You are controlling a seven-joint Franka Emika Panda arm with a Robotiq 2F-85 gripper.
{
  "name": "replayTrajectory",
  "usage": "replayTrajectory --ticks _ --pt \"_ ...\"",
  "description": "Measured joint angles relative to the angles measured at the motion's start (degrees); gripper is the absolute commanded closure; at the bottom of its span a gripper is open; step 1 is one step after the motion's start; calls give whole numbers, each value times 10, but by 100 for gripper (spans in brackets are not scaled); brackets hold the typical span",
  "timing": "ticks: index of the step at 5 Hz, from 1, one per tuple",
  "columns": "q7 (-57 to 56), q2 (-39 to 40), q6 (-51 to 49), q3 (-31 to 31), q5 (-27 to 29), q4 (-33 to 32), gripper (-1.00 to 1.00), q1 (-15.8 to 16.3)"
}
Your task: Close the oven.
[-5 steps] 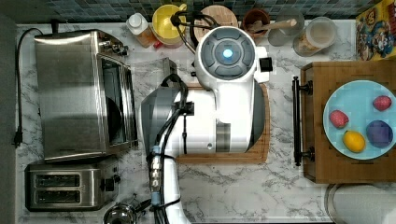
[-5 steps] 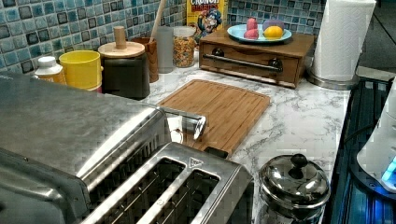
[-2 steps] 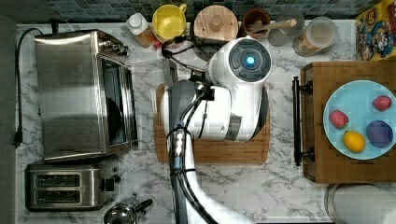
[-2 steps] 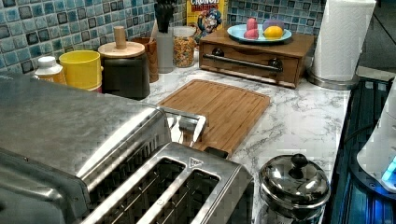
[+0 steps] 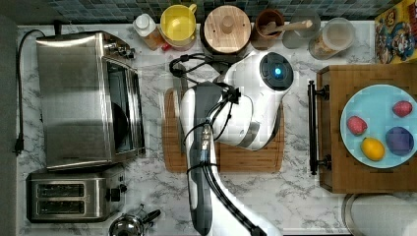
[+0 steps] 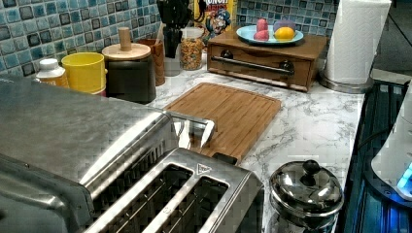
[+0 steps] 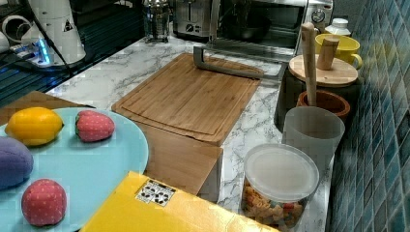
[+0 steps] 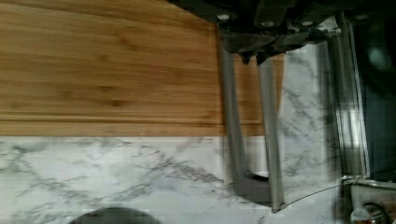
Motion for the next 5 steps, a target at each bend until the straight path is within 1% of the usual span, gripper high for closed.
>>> replayTrajectory --ticks 1,2,4,5 --pt "-59 23 0 14 72 -2 100 -12" --pt "-83 53 17 17 82 -2 100 -14" --pt "-83 115 63 6 77 -2 100 -16" --pt "-92 138 66 6 79 -2 100 -23"
